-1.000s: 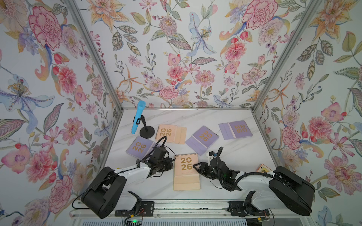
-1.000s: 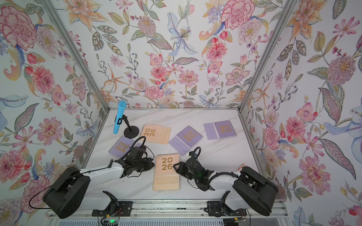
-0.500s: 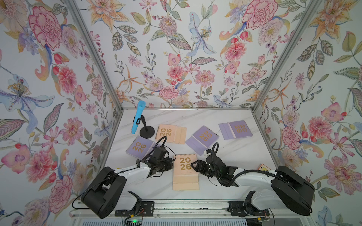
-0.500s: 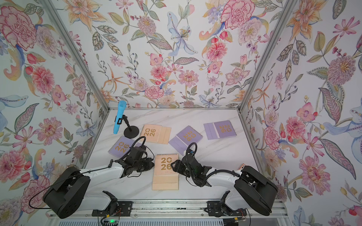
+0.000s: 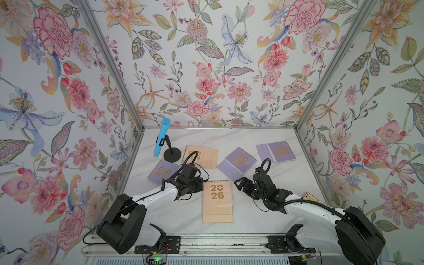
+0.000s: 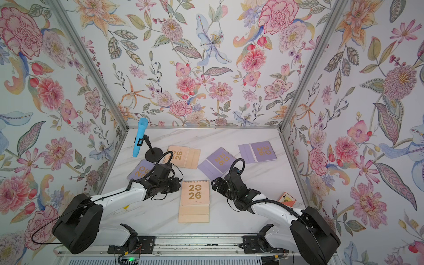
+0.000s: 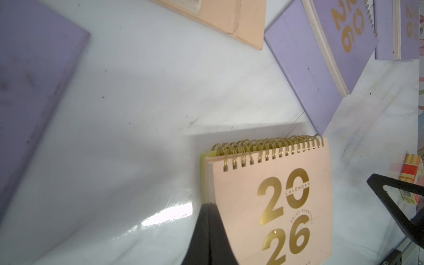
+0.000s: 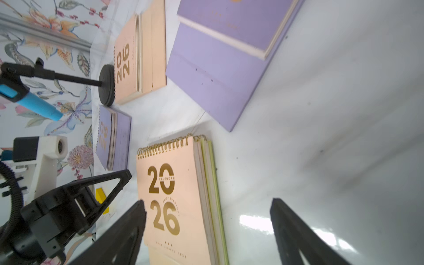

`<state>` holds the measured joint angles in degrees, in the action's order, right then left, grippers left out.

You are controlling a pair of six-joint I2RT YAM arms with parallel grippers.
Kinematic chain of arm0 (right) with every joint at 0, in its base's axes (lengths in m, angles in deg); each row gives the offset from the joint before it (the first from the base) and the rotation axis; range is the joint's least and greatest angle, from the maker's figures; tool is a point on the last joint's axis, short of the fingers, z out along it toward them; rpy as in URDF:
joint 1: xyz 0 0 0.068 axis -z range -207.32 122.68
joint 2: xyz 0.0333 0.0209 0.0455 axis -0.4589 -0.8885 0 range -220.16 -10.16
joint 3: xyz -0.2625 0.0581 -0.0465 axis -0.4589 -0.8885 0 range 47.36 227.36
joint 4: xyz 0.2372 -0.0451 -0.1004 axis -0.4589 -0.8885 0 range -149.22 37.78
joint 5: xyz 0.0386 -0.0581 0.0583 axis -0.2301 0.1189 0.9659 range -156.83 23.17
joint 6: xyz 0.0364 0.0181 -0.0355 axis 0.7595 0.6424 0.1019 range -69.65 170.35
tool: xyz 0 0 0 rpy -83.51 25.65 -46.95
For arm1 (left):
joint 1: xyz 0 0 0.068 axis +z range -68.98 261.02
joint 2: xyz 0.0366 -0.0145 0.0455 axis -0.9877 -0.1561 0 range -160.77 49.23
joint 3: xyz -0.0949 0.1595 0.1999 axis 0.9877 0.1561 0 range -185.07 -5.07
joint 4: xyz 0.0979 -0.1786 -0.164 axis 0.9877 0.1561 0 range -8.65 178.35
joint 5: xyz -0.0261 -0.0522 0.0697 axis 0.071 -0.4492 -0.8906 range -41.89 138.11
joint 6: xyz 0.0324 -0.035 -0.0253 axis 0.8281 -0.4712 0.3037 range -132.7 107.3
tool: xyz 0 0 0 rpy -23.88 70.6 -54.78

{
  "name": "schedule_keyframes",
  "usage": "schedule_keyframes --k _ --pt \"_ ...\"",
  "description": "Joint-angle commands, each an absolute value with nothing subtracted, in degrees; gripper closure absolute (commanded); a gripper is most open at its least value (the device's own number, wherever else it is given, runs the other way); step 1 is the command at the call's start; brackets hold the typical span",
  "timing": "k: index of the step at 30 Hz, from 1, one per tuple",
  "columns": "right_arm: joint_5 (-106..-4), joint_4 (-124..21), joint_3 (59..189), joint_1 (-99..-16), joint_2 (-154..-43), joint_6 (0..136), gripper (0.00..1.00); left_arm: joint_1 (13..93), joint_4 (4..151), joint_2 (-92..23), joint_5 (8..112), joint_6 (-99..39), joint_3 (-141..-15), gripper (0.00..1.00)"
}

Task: Stack the calendars
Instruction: Place the calendar at the calendar, then pick up the calendar at the center of the board.

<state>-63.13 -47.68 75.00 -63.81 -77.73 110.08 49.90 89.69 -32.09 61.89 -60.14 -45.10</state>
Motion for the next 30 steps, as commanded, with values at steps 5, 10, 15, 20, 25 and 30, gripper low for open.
schedule_keyframes --k 5,10,15,20,25,30 --pt "-53.87 -51.78 76.89 -50.66 -79.00 104.89 0.12 51.41 94.47 -45.75 60.98 -53.84 -60.30 1.00" --pt "-49.38 -51.65 80.62 -45.41 -84.60 102.62 0.12 51.90 96.04 -56.27 62.37 -51.61 -72.86 1.00" --pt "-47.14 -51.04 83.75 -42.86 -89.17 102.10 0.11 52.14 97.08 -65.98 64.42 -50.59 -84.75 1.00" --pt "-45.05 -48.75 85.91 -41.60 -94.03 103.09 0.11 52.27 98.72 -74.46 65.91 -49.97 -96.00 1.00" --pt "-43.47 -46.30 88.17 -41.02 -98.46 104.69 0.11 52.53 100.68 -81.53 67.16 -50.02 -105.93 1.00" --pt "-42.37 -44.22 89.72 -40.89 -102.13 107.17 0.11 52.50 102.33 -87.01 69.13 -50.08 -112.54 1.00"
